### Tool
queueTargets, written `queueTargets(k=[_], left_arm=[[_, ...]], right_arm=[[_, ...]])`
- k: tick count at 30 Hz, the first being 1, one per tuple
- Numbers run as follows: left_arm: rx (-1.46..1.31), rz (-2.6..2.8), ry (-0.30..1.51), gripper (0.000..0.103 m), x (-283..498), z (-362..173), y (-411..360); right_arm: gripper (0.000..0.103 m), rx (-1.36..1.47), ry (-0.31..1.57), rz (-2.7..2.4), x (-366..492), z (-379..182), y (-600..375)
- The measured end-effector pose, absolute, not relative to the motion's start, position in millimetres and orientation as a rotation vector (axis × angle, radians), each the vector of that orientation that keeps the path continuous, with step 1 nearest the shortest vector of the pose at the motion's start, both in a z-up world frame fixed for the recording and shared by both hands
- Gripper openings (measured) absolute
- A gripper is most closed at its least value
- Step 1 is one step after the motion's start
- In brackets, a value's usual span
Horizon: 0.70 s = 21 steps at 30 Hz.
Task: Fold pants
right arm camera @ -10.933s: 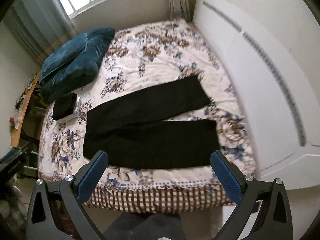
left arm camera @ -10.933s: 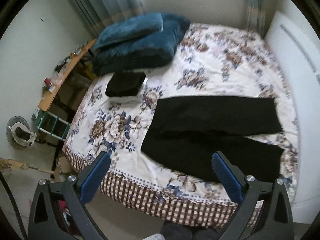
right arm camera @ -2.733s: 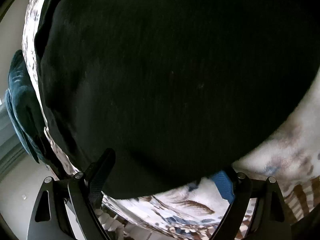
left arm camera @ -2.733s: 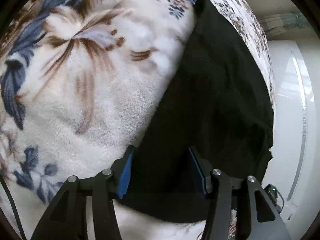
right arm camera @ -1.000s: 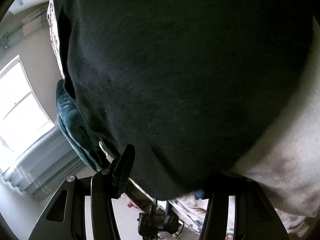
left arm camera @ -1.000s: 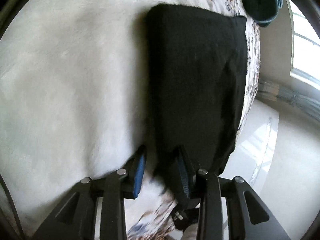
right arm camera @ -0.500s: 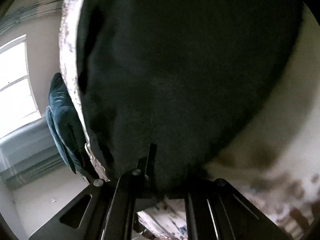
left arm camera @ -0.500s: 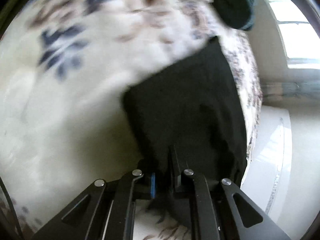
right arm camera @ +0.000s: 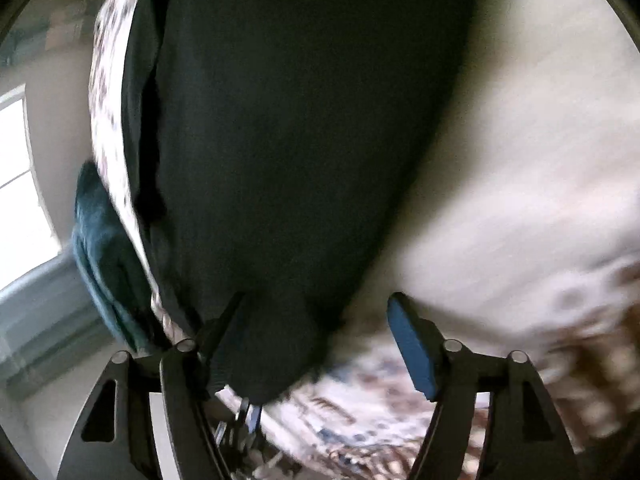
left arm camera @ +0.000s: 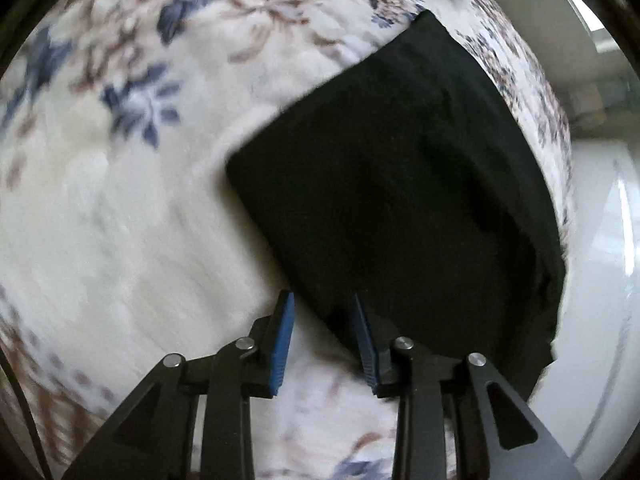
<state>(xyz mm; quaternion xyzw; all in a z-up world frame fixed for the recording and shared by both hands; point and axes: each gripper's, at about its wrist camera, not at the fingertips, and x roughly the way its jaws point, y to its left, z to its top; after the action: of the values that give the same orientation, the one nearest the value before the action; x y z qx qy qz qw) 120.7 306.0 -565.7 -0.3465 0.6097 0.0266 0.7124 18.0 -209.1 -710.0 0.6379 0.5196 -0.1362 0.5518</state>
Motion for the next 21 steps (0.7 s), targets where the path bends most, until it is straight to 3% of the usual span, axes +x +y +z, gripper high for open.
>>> queueTargets(k=[4, 6, 9, 13, 14, 16, 17, 18, 21], left_arm=[[-0.956, 0.108, 1.341, 0.029, 127, -587, 295], [-1.016, 0.123, 1.318, 0.042, 130, -598, 292], [-1.065, 0.148, 1.287, 0.052, 133, -605, 290], [-1.043, 0.206, 1.260, 0.049, 141, -595, 280], [-1.020, 0.217, 1.251, 0.036, 143, -591, 277], [-0.975, 0.242, 1.236, 0.025, 149, -583, 269], [-0.965, 0.250, 1.224, 0.019, 147, -580, 269], [-0.958, 0.257, 1.213, 0.015, 145, -579, 270], [-0.907, 0.262, 1.180, 0.011, 142, -566, 263]], right_arm=[[0.073, 1.548, 1.102, -0.425, -6, -713, -260], [0.073, 1.581, 1.065, -0.431, -10, -724, -278], [0.074, 1.632, 1.047, -0.417, 1, -741, -288], [0.074, 1.648, 1.034, -0.379, 18, -750, -286], [0.072, 1.658, 1.019, -0.362, 22, -752, -286], [0.055, 1.645, 1.033, -0.329, 34, -757, -288], [0.038, 1.627, 1.051, -0.315, 34, -762, -293], [0.014, 1.608, 1.068, -0.308, 38, -764, -295], [0.009, 1.582, 1.091, -0.275, 45, -761, -297]])
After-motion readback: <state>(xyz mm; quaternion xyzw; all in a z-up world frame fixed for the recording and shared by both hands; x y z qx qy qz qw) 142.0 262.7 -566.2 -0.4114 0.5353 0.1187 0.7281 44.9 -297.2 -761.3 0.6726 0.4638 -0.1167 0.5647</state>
